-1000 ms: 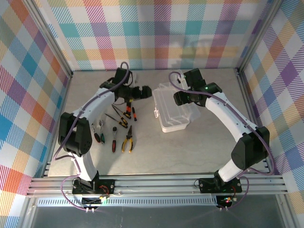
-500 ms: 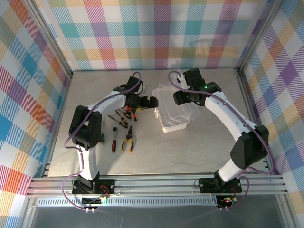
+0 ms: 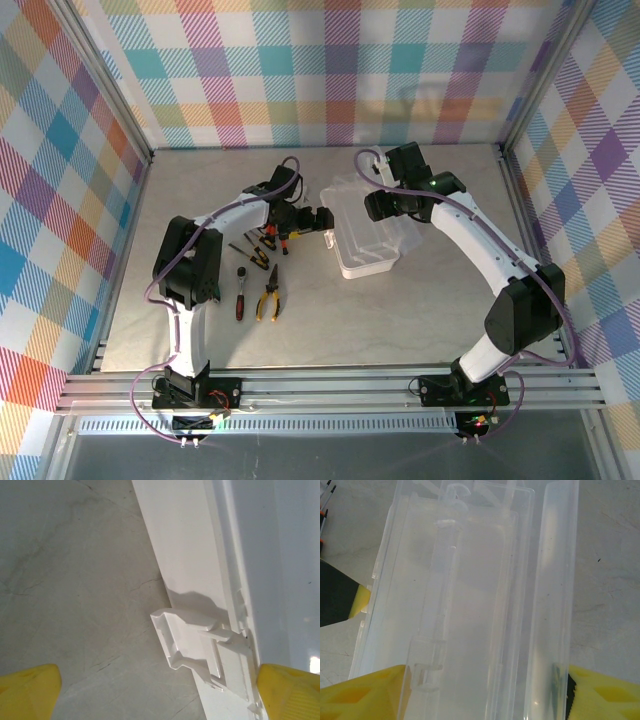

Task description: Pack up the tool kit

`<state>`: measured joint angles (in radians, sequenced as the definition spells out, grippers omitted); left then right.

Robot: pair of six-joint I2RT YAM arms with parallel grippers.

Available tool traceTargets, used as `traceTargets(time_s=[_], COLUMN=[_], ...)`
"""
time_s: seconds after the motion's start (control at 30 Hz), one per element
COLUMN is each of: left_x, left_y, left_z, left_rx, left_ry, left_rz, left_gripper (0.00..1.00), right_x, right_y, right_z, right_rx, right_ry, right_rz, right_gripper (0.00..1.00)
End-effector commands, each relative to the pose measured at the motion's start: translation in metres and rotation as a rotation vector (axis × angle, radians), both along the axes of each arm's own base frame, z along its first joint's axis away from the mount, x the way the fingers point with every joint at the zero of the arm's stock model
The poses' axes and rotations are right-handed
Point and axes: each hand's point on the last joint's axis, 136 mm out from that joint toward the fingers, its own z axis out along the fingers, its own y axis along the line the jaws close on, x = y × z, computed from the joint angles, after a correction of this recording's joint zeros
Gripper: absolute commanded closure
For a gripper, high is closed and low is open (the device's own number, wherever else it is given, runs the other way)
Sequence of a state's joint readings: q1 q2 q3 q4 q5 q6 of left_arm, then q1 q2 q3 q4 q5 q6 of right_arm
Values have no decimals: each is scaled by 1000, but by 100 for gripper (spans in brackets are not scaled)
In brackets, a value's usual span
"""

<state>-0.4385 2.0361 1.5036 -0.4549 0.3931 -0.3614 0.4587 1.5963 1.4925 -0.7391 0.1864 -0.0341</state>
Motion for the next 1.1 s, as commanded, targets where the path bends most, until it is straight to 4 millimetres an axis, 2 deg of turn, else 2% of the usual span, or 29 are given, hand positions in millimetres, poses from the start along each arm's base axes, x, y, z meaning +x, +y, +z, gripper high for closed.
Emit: traceTargets(time_s=[0.0, 0.4, 0.73, 1.07], left_x=[4, -3, -2, -3], left_y=[-12, -16, -23, -24], left_z=[4, -13, -10, -11], left_rx=[-37, -33, -80, -83], left_ry=[-6, 35, 39, 43], left_rz=[-7, -12, -20, -21], left_gripper=[0, 0, 0, 0], right_x=[-3, -2, 0, 0], right_y=[9, 3, -26, -44], right_z=[-8, -9, -16, -14], right_rx=[23, -8, -38, -66], right_ry=[46, 38, 42, 38], right_rz=[22, 19, -38, -81], right_gripper=[27, 25, 23, 22])
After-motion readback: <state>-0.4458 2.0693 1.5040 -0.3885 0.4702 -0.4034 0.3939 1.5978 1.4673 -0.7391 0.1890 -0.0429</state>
